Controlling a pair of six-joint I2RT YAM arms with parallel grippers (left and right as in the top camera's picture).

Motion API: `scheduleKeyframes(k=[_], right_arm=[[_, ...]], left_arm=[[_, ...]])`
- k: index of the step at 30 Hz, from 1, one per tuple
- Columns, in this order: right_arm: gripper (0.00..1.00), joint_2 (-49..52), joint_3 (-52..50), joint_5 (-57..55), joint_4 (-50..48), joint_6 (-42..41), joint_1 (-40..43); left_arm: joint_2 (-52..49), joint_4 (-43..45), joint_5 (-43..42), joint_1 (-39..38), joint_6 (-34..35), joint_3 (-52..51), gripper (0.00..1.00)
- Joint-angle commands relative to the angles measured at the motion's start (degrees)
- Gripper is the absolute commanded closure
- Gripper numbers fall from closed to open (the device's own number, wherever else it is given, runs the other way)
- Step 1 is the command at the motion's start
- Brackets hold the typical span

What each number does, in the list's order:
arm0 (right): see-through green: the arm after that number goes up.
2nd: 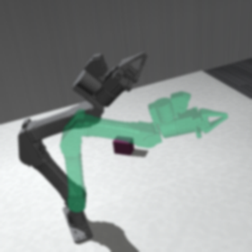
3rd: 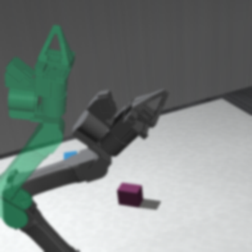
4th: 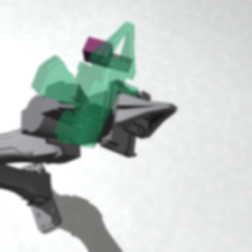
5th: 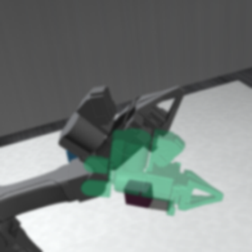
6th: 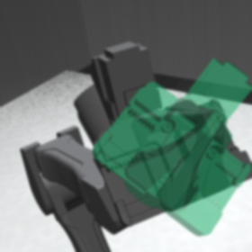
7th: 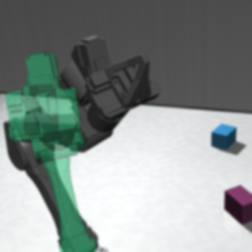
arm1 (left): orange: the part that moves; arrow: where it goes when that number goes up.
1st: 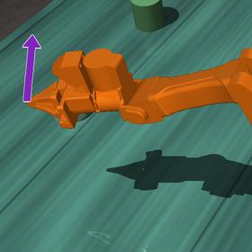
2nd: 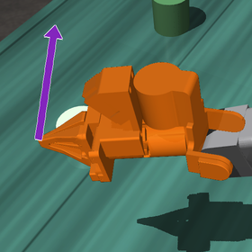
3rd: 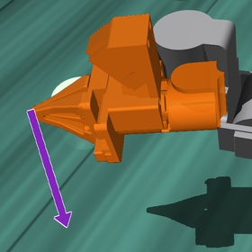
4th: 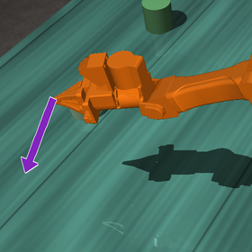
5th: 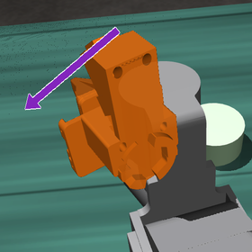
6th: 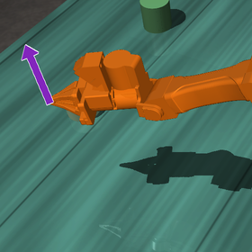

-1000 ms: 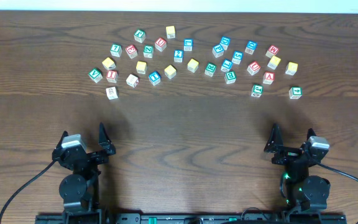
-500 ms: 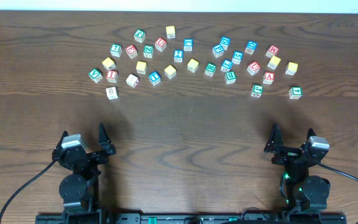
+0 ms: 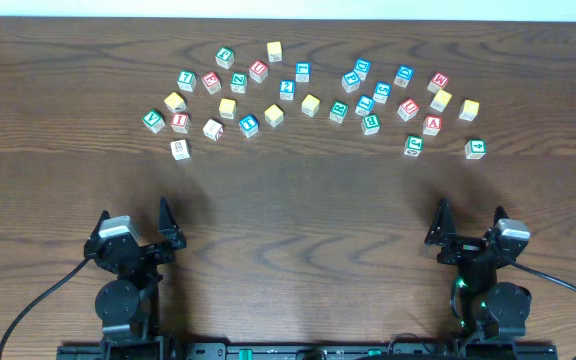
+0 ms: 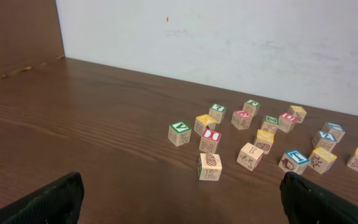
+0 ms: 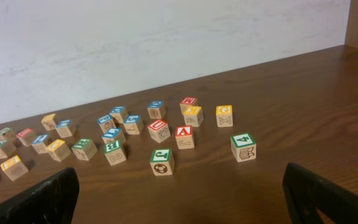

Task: Spell out AI2

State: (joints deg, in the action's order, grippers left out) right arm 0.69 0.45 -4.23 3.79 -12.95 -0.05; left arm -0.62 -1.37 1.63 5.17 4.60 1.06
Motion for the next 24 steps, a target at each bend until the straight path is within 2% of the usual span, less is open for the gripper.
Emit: scheduleKeyframes(k=[1, 24], right_arm=[[0.01, -0.2, -0.1, 0.3, 0.2, 0.3, 0.5], [0.01, -0.2, -0.1, 0.3, 0.2, 0.3, 0.5]], left_arm=[[0.4, -2.7, 0.3, 0.3, -0.5, -0.8, 0.01], [-3.8, -2.0, 0.3, 0.3, -0.5, -0.1, 0.01]])
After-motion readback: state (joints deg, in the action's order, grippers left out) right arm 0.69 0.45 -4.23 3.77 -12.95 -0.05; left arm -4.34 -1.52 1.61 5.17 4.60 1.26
